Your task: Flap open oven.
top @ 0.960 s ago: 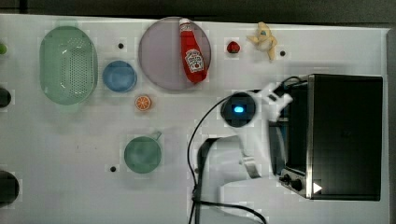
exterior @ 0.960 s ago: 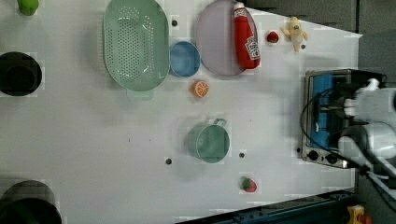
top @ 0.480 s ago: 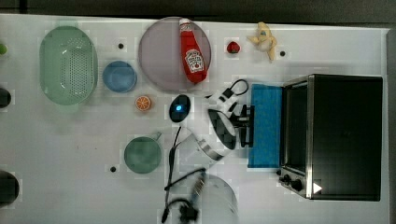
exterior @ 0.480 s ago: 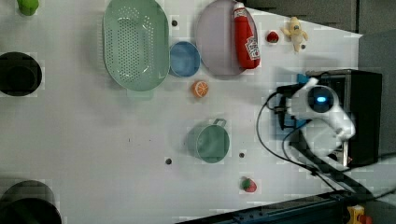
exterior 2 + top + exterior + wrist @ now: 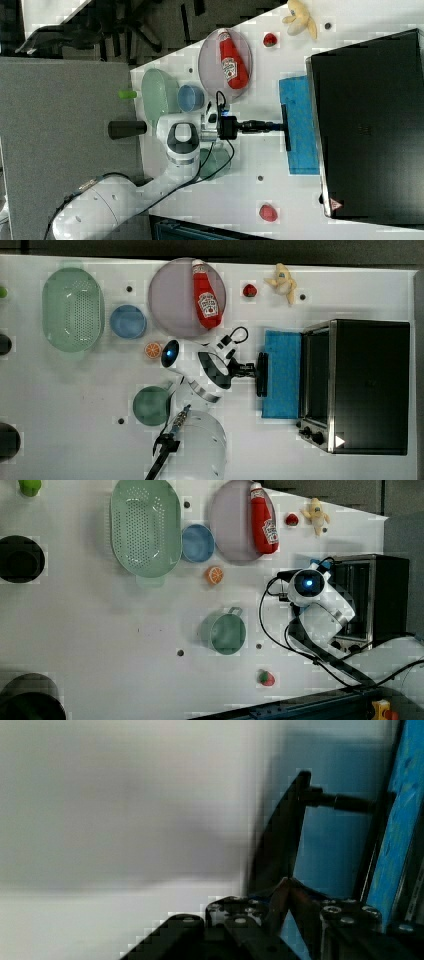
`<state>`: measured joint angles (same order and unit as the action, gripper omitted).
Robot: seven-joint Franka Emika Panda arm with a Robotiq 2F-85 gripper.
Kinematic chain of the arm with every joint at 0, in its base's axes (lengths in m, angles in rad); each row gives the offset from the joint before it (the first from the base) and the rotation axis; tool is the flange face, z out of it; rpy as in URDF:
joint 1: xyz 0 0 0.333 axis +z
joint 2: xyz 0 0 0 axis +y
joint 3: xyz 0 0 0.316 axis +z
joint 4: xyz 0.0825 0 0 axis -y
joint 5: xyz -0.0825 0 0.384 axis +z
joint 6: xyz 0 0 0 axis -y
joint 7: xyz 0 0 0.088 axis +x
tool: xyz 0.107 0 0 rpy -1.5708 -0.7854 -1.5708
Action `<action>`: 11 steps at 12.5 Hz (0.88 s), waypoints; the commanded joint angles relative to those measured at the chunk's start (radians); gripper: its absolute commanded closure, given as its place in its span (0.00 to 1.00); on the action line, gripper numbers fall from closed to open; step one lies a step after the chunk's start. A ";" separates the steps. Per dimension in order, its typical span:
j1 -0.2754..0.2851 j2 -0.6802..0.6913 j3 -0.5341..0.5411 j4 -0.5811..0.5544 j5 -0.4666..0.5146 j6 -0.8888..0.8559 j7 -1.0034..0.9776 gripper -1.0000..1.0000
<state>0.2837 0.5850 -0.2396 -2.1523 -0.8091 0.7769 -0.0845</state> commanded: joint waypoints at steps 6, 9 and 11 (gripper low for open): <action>-0.021 -0.348 -0.036 0.028 0.436 -0.007 0.060 0.83; -0.023 -0.481 -0.070 0.033 0.629 -0.057 0.060 0.83; -0.023 -0.560 -0.087 0.046 0.720 -0.139 0.060 0.83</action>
<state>0.2769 0.0133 -0.2900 -2.0879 -0.0886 0.6636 -0.0737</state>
